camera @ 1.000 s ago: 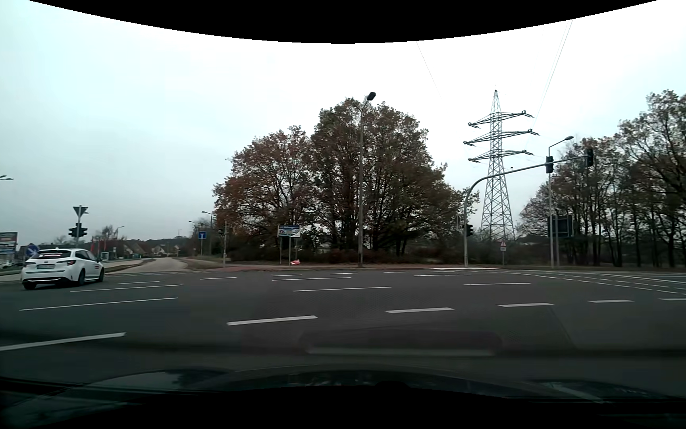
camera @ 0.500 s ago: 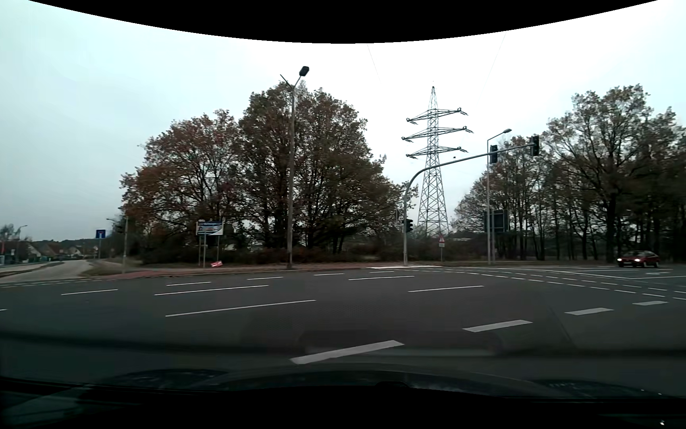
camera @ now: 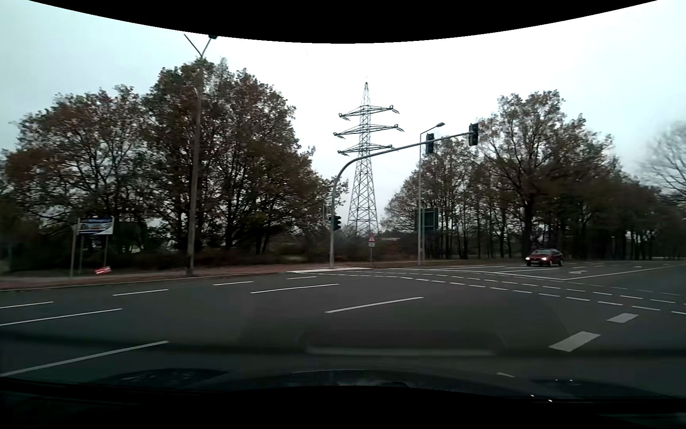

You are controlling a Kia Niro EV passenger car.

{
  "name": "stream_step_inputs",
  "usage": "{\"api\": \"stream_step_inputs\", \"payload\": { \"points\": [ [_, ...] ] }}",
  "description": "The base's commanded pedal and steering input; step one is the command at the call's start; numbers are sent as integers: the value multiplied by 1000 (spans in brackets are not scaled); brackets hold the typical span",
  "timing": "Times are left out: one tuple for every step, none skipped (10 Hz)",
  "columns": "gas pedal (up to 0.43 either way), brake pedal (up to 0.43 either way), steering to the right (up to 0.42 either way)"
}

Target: Follow the waypoints while adhering to traffic rules and regulations

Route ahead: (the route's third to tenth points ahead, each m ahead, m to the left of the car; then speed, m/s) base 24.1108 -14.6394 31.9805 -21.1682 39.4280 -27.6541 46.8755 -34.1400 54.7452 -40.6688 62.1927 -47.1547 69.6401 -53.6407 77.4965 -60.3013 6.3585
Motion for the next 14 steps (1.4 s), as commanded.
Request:
{"api": "stream_step_inputs", "payload": {
  "points": [
    [138,0,318],
    [138,0,321],
    [138,0,323],
    [150,0,322],
    [169,0,316],
    [189,0,309],
    [228,0,297],
    [248,0,287],
    [268,0,270],
    [287,0,258],
    [287,0,241],
    [311,0,220],
    [311,0,201],
    [319,0,172]
  ]
}}
